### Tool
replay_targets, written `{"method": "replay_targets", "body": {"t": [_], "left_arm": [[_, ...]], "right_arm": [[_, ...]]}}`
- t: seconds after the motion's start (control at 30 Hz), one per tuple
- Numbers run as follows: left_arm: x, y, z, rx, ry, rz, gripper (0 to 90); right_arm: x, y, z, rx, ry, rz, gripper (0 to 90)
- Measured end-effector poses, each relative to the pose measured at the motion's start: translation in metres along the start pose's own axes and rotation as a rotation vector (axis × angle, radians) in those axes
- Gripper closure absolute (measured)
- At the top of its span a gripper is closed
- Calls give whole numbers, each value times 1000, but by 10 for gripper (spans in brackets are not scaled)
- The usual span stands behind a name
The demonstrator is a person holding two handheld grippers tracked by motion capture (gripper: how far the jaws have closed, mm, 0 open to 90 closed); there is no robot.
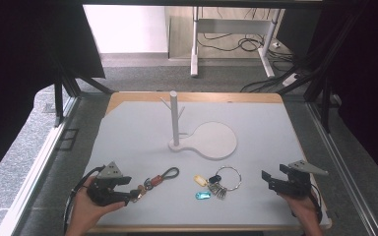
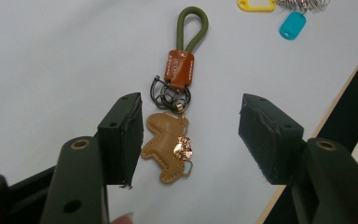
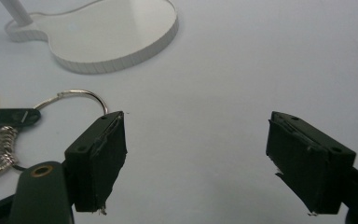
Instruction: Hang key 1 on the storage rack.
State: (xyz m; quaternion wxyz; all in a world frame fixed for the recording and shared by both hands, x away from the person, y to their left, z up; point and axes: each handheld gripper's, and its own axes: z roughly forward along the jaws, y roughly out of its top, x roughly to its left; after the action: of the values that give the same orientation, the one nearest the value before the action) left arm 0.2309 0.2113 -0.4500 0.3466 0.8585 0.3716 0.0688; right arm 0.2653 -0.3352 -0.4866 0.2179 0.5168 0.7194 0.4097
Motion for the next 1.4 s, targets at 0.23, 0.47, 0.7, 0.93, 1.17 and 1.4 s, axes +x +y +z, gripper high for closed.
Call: {"method": "replay_targets", "body": {"t": [0.23,0.47,0.7,0.93,1.17,1.4], "left_arm": [[1,-1,-1,-1,0,-4,405],[0,0,-3,-7,1,-1,405],[-4,7,-1,6,8,13,405],[-1,17,3,41,14,11,403],[-8,36,-9,31,-9,39,403],[-6,50,-12,58,-37,64,403]], "right_arm": [[-3,-2,-1,-1,8,7,204],[-3,-2,-3,1,20,14,210],[-2,-2,0,16,29,-3,222],[-1,1,0,11,40,-22,224],[0,3,-5,1,36,-29,236],[1,4,-10,-6,28,-35,240]]}}
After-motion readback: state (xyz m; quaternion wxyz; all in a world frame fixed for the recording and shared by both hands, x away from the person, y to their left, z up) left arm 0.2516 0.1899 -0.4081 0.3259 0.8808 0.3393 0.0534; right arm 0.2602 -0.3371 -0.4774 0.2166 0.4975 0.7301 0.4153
